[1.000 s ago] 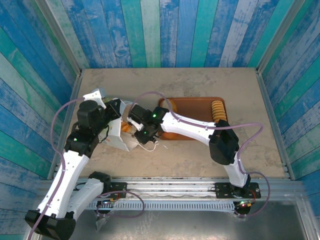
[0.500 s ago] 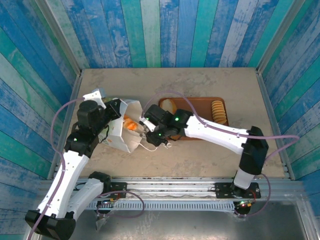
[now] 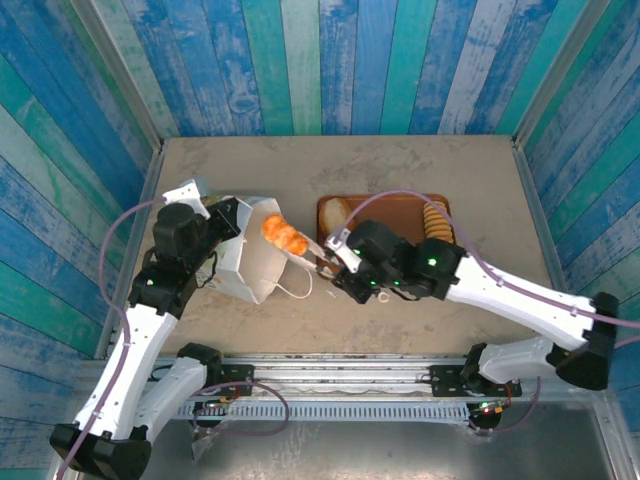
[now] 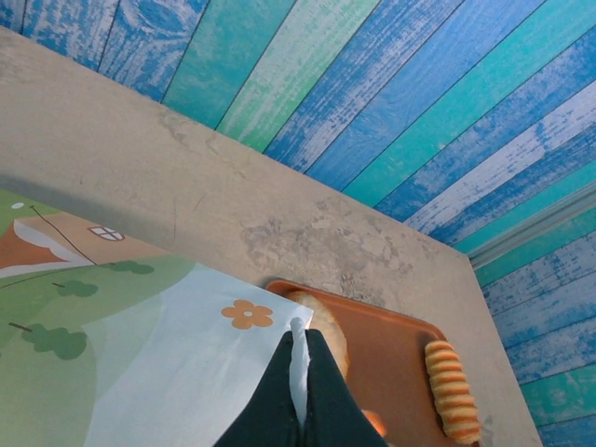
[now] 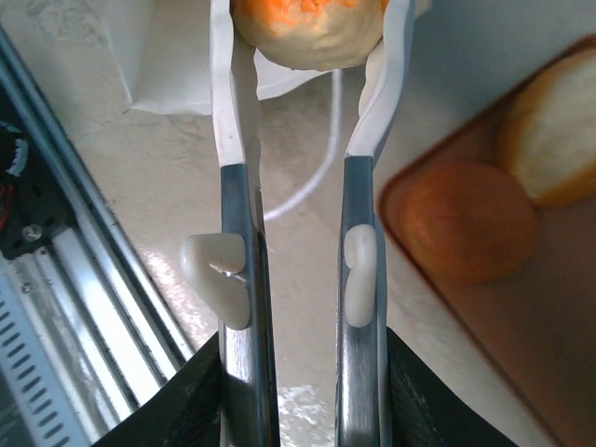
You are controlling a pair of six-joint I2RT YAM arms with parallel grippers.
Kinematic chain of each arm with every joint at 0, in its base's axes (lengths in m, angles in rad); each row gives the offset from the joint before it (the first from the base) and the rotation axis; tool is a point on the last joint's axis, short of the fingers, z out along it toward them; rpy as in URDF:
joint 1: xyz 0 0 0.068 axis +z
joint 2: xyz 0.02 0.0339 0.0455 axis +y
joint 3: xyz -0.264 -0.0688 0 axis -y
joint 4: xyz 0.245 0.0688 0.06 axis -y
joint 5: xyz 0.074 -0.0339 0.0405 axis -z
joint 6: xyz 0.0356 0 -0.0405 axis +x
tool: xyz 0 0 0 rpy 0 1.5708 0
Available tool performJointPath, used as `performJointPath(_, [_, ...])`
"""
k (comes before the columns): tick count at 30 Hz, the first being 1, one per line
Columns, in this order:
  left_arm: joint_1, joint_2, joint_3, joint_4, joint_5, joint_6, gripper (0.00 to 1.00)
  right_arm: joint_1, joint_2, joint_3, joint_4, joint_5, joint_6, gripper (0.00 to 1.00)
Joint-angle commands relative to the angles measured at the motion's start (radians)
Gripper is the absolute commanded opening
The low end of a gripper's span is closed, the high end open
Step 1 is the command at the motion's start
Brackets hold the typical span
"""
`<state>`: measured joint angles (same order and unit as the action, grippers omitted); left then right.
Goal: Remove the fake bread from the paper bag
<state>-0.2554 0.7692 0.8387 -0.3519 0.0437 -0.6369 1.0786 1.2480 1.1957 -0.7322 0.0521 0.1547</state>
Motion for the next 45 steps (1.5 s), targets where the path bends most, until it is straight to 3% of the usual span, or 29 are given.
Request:
performJointPath(1, [-0.001, -0.025, -0.018, 0.028, -0.044, 0.003, 0.00, 0.003, -0.135, -0.068, 0.000, 0.159, 0.015, 0.38])
performJointPath(4, [-0.001, -0.043, -0.030, 0.035, -0.064, 0.003, 0.00, -0.002, -0.259, -0.146, 0.005, 0.296, 0.050, 0.37])
performJointPath(7, [-0.001, -0.058, -0.036, 0.039, -0.083, 0.007, 0.00, -0.047, -0.366, -0.203, -0.005, 0.356, 0.086, 0.36])
performJointPath(14, [-0.001, -0.075, -0.039, 0.042, -0.096, 0.002, 0.00, -0.267, -0.454, -0.258, -0.072, 0.264, 0.133, 0.38])
performJointPath(27, [-0.001, -0.099, -0.047, 0.030, -0.107, -0.005, 0.00, -0.577, -0.302, -0.330, -0.061, -0.052, 0.148, 0.39])
performJointPath(34, [-0.001, -0.094, -0.046, 0.028, -0.108, -0.003, 0.00, -0.687, -0.255, -0.346, -0.072, -0.091, 0.154, 0.39])
performJointPath(45, [-0.001, -0.086, -0.054, 0.038, -0.100, -0.006, 0.00, -0.724, -0.066, -0.303, -0.068, -0.133, 0.119, 0.42])
